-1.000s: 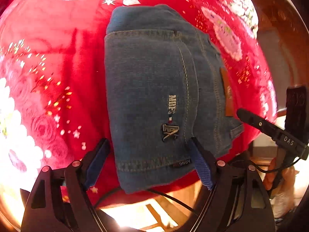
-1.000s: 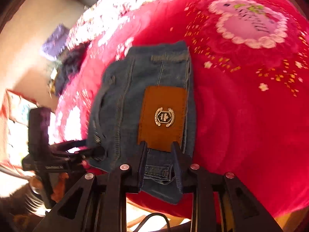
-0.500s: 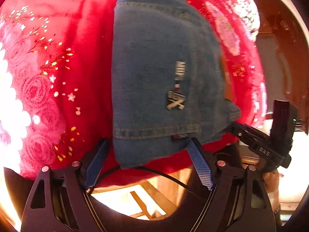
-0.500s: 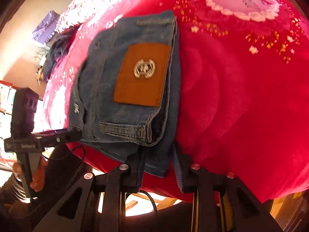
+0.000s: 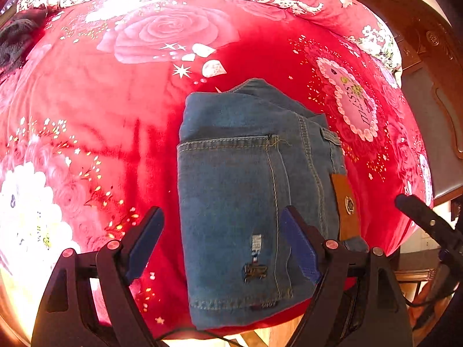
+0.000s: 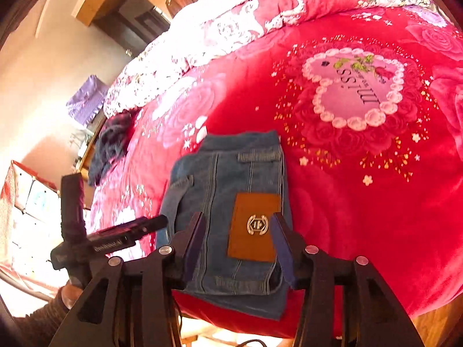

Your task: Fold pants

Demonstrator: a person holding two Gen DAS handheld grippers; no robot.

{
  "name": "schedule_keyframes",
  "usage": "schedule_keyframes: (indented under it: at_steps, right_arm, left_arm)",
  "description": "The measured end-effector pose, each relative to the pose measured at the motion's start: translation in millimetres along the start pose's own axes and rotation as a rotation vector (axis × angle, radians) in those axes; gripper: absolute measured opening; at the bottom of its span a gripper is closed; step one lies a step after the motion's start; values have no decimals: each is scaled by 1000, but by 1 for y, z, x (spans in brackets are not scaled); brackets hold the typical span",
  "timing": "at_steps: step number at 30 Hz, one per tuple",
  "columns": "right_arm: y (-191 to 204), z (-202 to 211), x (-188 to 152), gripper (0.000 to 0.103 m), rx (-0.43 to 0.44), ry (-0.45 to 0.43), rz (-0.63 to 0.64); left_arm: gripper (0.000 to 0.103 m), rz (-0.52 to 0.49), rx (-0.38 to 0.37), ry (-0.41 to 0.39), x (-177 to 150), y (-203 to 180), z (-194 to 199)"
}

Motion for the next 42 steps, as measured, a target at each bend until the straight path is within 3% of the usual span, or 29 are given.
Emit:
schedule_keyframes:
  at_steps: [3, 8, 10, 11, 14, 19, 21, 23, 29, 34, 38, 40, 42]
  right_arm:
    - [-4, -11, 0, 53, -2, 20, -8]
    - [-29, -49, -27, 53, -42, 127, -52]
    - [-43, -62, -42, 54, -59, 168, -79]
    - [-48, -65, -46, 54, -54, 160, -90]
    - [-51, -62, -48, 55, -15, 118, -110]
    - [-52, -61, -47, 56, -14, 132, -108]
    - [-51, -60, -44, 56, -13, 143, -124]
    - [-49, -51, -32, 56, 4, 98, -131]
    - [-75, -30, -3, 63, -7, -9, -223]
    - [-78, -53, 18, 63, -13, 6, -227]
    - [-75, -79, 41, 58, -69, 2, -147]
    - [-83, -101, 41, 58, -160, 79, -87]
    - [-84, -109, 40, 56, -200, 127, -20]
  left_arm:
    - [84, -6, 15, 5, -2, -1, -6]
    - [87, -9, 25, 9, 1, -12, -24]
    - [101, 13, 25, 31, -1, -8, -31]
    - [103, 32, 30, 53, -4, -5, -36]
    - [103, 100, -46, 116, -12, 0, -50]
    - [103, 75, -55, 57, -15, -2, -49]
    - [103, 69, -84, 72, -14, -1, -49]
    - [103, 70, -139, 98, -12, 4, -44]
    - [103, 281, -231, 68, 11, 49, -25]
    - [103, 379, -291, 157, 31, 51, -38]
    - [103, 270, -253, 189, 45, 16, -53]
    - [103, 206, -162, 234, 44, 6, -72]
    - [103, 174, -121, 230, 45, 2, -76]
Point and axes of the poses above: each gripper's, at about its wrist camera, not at the fingertips, and z roughly against the way its jaws point, y to its left, x to its top, the point moved 8 cm from there along -z, roughly the way its jaws point, and after that the axes turned 14 degrees about x, right-handed, at the moved point
